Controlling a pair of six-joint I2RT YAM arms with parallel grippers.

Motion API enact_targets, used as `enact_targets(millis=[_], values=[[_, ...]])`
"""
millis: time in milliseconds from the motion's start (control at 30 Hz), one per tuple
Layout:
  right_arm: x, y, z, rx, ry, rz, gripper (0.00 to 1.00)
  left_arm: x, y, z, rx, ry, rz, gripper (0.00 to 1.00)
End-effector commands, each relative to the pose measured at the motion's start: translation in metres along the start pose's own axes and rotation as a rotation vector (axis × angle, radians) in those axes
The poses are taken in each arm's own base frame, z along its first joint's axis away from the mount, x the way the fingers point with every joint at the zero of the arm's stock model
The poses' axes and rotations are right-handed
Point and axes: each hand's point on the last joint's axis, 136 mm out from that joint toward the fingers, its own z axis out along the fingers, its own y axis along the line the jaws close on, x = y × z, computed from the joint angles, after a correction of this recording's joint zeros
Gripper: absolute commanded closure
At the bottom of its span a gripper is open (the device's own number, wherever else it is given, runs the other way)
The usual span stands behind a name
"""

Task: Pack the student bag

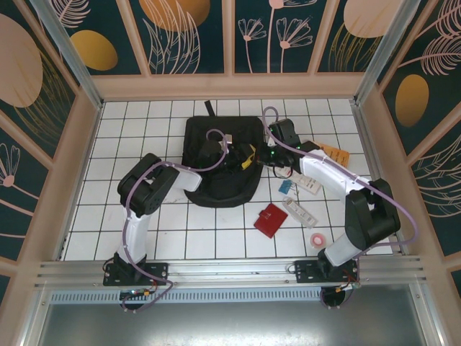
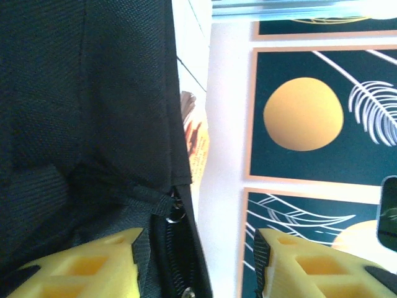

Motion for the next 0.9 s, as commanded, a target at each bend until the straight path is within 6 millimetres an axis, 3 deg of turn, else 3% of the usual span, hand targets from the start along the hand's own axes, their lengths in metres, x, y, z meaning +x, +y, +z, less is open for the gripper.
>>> enact_targets(millis=[0, 267, 467, 633, 867], values=[[-0.008, 0.010, -0.011, -0.061, -0.041, 0.001, 1.00, 0.002, -0.010, -0.001, 0.096, 0.021, -0.036, 0.51], [-0.014, 0.015, -0.019, -0.096, -0.093, 0.005, 0.99, 0.010, -0.008, -0.002, 0.116, 0.053, -0.059, 0.50], [-0.012, 0.021, -0.020, -0.131, -0.078, -0.006, 0.84, 0.009, -0.009, -0.001, 0.128, 0.057, -0.063, 0.50], [-0.014, 0.026, -0.031, -0.156, -0.090, -0.030, 0.73, 0.010, -0.006, -0.001, 0.124, 0.057, -0.067, 0.50], [-0.024, 0.020, -0.055, -0.148, -0.149, -0.033, 0.66, 0.011, 0.001, -0.002, 0.106, 0.059, -0.066, 0.50]])
